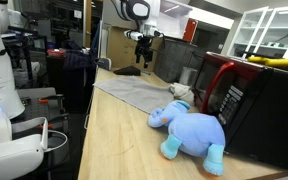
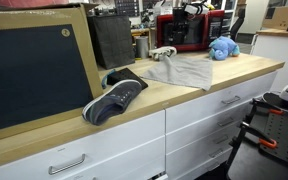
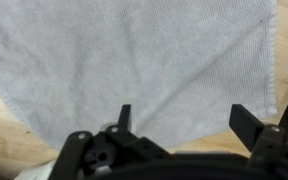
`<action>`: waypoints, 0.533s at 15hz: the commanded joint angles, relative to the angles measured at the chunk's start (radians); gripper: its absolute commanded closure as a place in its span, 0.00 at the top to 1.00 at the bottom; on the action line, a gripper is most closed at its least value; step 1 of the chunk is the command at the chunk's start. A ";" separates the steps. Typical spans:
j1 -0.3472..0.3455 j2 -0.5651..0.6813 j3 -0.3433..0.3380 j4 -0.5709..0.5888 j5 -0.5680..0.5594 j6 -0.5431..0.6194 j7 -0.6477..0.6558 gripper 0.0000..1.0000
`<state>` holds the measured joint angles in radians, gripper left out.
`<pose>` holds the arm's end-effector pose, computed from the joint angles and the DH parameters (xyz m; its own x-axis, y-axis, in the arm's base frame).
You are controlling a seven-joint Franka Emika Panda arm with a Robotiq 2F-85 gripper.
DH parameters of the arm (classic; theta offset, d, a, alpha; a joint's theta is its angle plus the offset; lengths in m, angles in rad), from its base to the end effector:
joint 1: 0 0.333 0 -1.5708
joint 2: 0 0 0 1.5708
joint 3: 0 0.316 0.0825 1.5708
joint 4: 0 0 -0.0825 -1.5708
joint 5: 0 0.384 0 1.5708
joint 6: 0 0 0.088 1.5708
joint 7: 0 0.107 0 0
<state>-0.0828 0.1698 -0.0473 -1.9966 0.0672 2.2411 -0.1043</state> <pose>0.5900 -0.0744 0.3834 0.9947 -0.0659 0.0785 -0.0629 -0.9972 -0.0397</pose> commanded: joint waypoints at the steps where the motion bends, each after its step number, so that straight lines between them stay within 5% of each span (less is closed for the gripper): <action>1: 0.025 -0.119 0.020 -0.191 -0.012 0.122 -0.037 1.00; 8: 0.065 -0.189 0.042 -0.386 -0.082 0.290 -0.060 1.00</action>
<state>-0.0251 0.0352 -0.0085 -2.2962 0.0170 2.4608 -0.1368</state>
